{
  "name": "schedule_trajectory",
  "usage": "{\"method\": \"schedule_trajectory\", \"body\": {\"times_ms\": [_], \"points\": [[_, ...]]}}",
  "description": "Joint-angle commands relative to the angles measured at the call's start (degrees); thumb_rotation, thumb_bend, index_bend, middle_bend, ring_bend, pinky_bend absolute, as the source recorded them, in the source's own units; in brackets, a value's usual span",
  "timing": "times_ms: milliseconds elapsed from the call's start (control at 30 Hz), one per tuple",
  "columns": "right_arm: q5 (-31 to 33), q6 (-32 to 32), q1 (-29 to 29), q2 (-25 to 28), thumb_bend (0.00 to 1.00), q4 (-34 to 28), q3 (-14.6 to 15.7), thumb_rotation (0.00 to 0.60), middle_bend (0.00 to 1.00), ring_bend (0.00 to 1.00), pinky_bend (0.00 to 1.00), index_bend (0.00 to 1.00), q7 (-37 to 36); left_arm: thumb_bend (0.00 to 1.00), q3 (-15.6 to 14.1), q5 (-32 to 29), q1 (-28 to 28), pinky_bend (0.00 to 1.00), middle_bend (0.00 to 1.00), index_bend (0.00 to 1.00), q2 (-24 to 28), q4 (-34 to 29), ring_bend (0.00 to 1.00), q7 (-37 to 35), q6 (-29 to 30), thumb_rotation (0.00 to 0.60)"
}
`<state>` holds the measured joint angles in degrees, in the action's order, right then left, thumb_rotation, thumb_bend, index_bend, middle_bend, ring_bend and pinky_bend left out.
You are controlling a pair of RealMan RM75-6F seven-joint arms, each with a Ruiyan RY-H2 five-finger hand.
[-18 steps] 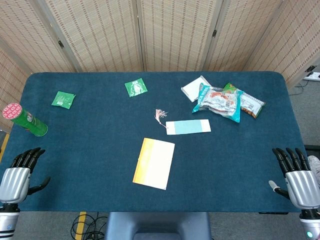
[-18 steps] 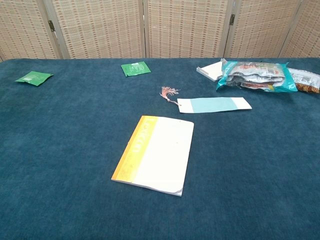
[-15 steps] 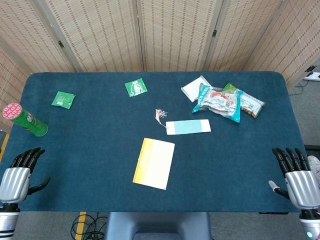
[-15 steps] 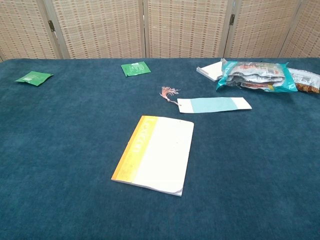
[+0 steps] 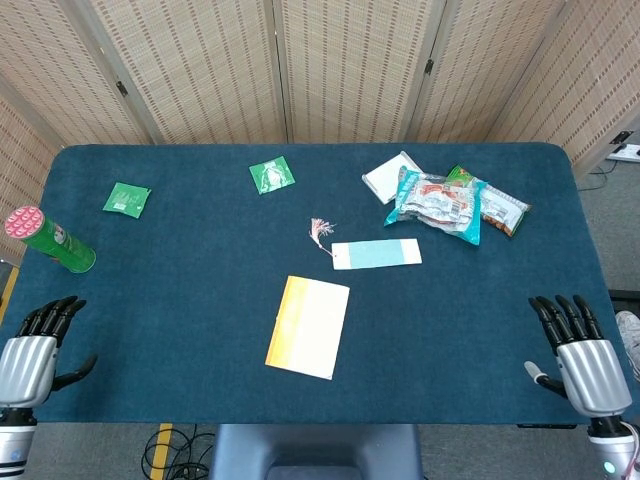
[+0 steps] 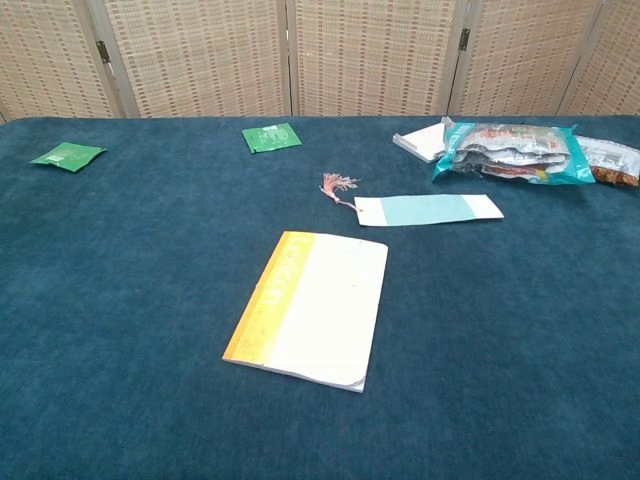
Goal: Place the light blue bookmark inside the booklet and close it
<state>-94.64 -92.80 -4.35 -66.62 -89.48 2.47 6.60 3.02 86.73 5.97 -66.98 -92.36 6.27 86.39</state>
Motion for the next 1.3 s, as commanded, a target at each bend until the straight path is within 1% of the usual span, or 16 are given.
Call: {"method": "schedule_trajectory", "body": {"times_ms": [33,133,300,433,533,733,867,1033,1167,1300], "points": [[-3.45,4.34,-3.13,-1.35,0.09,-1.12,0.40,0.600,0.14,0.10,0.08,0.07,0.92,0.27,-0.08,0.00,-0.19,0.20,0.16,0.18,0.12,-0.03,0.15,-0.10,0.24,0.600],[-5.48,7.66,-5.70,-2.75,0.09,-1.94,0.25,0.600,0.14,0.10,0.08,0.09,1.62,0.27,-0.13,-0.12,-0.44,0.20,0.16,0.18,0.26,-0.03,0.15,-0.20,0.51,0.600],[-7.51,15.50,-11.01,-7.24,0.08,-2.42,-0.15,0.600,0.19,0.10,0.08,0.14,2.09,0.27,-0.27,-0.35,-0.92,0.20,0.16,0.18,0.48,0.05,0.15,-0.36,0.92,0.600],[-7.33,21.79,-15.00,-11.36,0.05,-2.28,-0.87,0.600,0.19,0.10,0.08,0.18,2.76,0.27,-0.32,-0.71,-1.36,0.20,0.16,0.18,0.69,0.24,0.15,-0.56,1.24,0.600],[-6.70,26.07,-18.17,-15.78,0.05,-1.17,-2.01,0.600,0.19,0.10,0.08,0.20,3.08,0.27,-0.43,-0.76,-1.64,0.20,0.16,0.18,0.77,0.30,0.15,-0.73,1.46,0.600],[-4.80,32.45,-23.31,-23.48,0.05,1.66,-4.36,0.600,0.20,0.10,0.08,0.23,5.51,0.27,-0.51,-0.79,-2.23,0.20,0.16,0.19,1.18,0.45,0.15,-1.12,2.11,0.600],[-2.85,35.25,-25.64,-28.24,0.05,4.67,-5.48,0.600,0.20,0.10,0.08,0.25,6.83,0.27,-0.58,-1.09,-2.58,0.20,0.16,0.19,1.43,0.74,0.15,-1.41,2.21,0.600],[-0.92,37.89,-27.99,-33.18,0.06,8.28,-6.05,0.600,0.20,0.10,0.08,0.27,8.69,0.27,-0.60,-1.37,-2.87,0.20,0.16,0.19,1.54,1.27,0.15,-1.92,2.20,0.600],[-0.05,38.15,-29.07,-36.13,0.07,10.60,-6.31,0.600,0.20,0.10,0.08,0.28,9.16,0.27,-0.57,-1.55,-3.07,0.20,0.16,0.19,1.54,1.80,0.15,-2.43,2.25,0.600],[0.79,38.40,-29.92,-37.84,0.07,12.32,-6.36,0.600,0.20,0.10,0.08,0.28,9.28,0.27,-0.57,-1.72,-3.23,0.20,0.16,0.19,1.56,2.35,0.15,-2.90,2.19,0.600]]}}
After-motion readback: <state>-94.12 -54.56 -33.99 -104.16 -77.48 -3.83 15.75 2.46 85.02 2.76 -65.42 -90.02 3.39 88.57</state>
